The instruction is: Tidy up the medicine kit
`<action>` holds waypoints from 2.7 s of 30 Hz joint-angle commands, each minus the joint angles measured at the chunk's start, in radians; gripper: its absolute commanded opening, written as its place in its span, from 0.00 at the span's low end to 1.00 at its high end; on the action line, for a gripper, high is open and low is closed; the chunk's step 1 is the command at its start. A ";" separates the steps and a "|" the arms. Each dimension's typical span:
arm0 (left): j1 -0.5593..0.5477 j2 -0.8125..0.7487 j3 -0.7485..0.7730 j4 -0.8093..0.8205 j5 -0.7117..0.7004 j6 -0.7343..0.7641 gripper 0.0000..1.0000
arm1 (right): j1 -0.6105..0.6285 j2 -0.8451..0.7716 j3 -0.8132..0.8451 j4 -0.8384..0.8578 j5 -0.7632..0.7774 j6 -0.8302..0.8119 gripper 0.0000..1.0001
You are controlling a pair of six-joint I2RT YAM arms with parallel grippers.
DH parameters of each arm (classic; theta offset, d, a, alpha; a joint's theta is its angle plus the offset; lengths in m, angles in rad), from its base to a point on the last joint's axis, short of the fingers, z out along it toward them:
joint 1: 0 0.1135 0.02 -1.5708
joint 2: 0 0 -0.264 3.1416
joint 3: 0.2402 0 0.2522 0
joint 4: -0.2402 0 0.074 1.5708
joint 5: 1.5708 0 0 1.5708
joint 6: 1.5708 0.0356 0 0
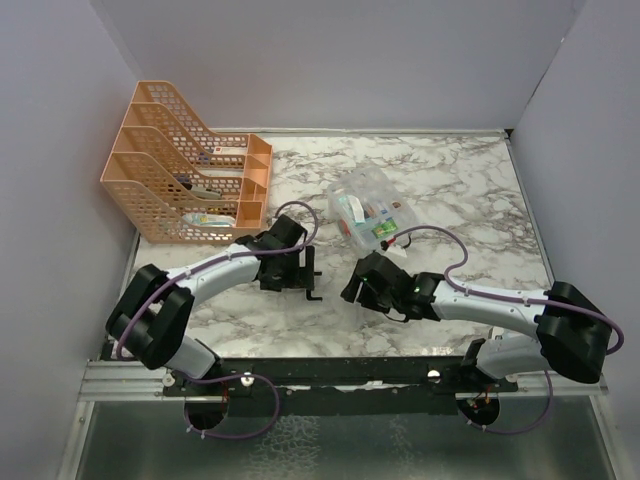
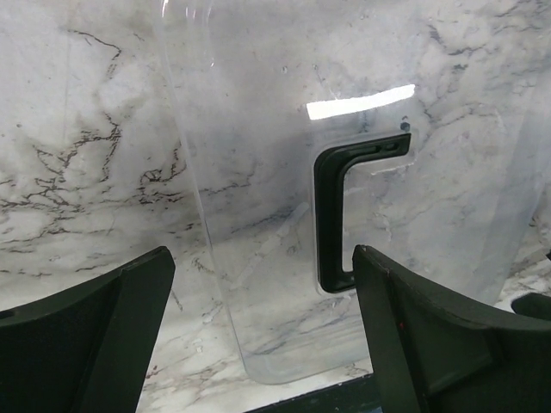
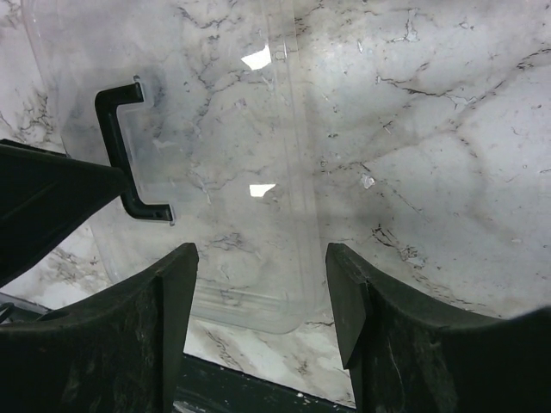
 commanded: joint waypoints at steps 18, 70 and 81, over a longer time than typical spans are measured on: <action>-0.042 0.055 -0.046 0.083 -0.069 -0.045 0.53 | -0.018 -0.016 -0.075 0.125 -0.053 -0.079 0.66; 0.015 -0.034 -0.120 0.207 0.116 -0.008 0.81 | -0.064 -0.025 -0.209 0.300 -0.207 -0.010 0.65; -0.012 0.040 -0.098 0.116 -0.015 -0.039 0.75 | -0.062 -0.010 -0.209 0.306 -0.209 -0.010 0.64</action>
